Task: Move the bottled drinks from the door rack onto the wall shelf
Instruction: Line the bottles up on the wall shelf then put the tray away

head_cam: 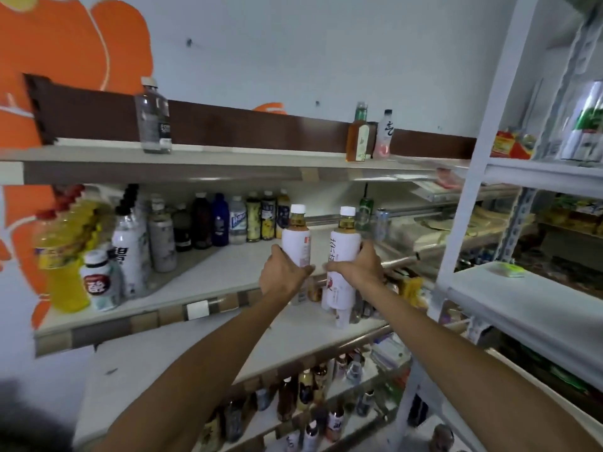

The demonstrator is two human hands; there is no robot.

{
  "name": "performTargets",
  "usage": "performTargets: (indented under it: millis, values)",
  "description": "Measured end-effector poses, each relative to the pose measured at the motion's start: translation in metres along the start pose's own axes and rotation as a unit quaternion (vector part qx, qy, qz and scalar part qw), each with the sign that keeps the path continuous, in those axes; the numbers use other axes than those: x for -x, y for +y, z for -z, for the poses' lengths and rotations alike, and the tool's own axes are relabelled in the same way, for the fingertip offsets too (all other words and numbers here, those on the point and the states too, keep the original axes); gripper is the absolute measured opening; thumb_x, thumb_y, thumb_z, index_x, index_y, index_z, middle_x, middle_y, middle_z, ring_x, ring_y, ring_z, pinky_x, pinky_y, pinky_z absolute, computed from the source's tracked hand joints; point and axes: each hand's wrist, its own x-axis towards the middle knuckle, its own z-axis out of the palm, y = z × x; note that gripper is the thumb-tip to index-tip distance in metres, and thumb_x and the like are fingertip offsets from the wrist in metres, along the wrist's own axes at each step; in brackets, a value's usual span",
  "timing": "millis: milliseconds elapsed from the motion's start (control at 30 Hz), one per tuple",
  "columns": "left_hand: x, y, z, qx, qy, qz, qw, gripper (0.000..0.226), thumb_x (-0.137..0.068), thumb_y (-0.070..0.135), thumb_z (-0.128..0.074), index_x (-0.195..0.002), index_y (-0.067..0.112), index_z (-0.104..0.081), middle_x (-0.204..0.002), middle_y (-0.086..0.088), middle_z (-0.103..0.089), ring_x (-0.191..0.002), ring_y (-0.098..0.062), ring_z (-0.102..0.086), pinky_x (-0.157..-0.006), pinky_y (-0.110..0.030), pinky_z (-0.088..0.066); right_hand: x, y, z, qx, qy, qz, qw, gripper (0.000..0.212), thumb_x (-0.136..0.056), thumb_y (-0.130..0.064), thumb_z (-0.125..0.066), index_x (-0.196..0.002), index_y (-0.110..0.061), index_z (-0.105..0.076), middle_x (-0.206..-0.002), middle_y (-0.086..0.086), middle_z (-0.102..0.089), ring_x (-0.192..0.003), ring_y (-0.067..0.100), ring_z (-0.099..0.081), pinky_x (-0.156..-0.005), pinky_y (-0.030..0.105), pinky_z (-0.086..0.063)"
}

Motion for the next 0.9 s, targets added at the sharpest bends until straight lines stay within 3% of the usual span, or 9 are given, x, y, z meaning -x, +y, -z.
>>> performTargets:
  millis: [100, 267, 400, 600, 900]
  values:
    - [-0.012, -0.021, 0.028, -0.002, 0.027, 0.025, 0.999, 0.07, -0.071, 0.05, -0.079, -0.118, 0.015, -0.041, -0.12, -0.011, -0.06, -0.108, -0.031, -0.061, -0.086, -0.042, -0.054, 0.0, -0.019, -0.037, -0.001, -0.036, 0.019, 0.999, 0.071, -0.056, -0.03, -0.092, -0.106, -0.018, -0.042, -0.113, 0.006, -0.064, -0.093, 0.026, -0.063, -0.075, 0.034, -0.051]
    - [-0.029, -0.056, 0.075, -0.025, 0.066, 0.046, 0.996, 0.065, -0.07, 0.049, -0.079, -0.109, 0.016, -0.039, -0.116, -0.01, -0.061, -0.106, -0.031, -0.061, -0.083, -0.041, -0.052, 0.001, -0.051, -0.097, 0.0, -0.073, 0.031, 0.997, 0.076, -0.049, -0.036, -0.092, -0.106, -0.018, -0.045, -0.112, 0.005, -0.064, -0.097, 0.028, -0.063, -0.08, 0.038, -0.054]
    - [-0.045, -0.084, 0.105, -0.057, 0.08, 0.056, 0.994, 0.069, -0.069, 0.053, -0.077, -0.112, 0.016, -0.04, -0.115, -0.009, -0.062, -0.104, -0.031, -0.062, -0.083, -0.042, -0.053, 0.003, -0.071, -0.144, -0.012, -0.102, 0.045, 0.994, 0.08, -0.049, -0.035, -0.093, -0.112, -0.018, -0.045, -0.116, 0.006, -0.064, -0.101, 0.029, -0.063, -0.085, 0.042, -0.055]
    - [-0.073, -0.125, 0.13, -0.124, 0.111, 0.057, 0.984, 0.074, -0.07, 0.064, -0.071, -0.118, 0.017, -0.041, -0.112, -0.006, -0.065, -0.101, -0.028, -0.062, -0.083, -0.041, -0.054, -0.001, -0.091, -0.201, -0.024, -0.123, 0.05, 0.991, 0.081, -0.052, -0.032, -0.093, -0.116, -0.019, -0.045, -0.119, 0.006, -0.063, -0.103, 0.028, -0.063, -0.081, 0.036, -0.053]
    - [-0.102, -0.175, 0.129, -0.111, 0.131, 0.126, 0.977, 0.069, -0.078, 0.05, -0.073, -0.124, 0.012, -0.039, -0.12, -0.012, -0.061, -0.11, -0.031, -0.059, -0.085, -0.041, -0.048, -0.024, -0.089, -0.242, -0.023, -0.127, 0.048, 0.99, 0.071, -0.059, -0.026, -0.091, -0.112, -0.02, -0.043, -0.122, 0.007, -0.063, -0.104, 0.028, -0.064, -0.081, 0.037, -0.052]
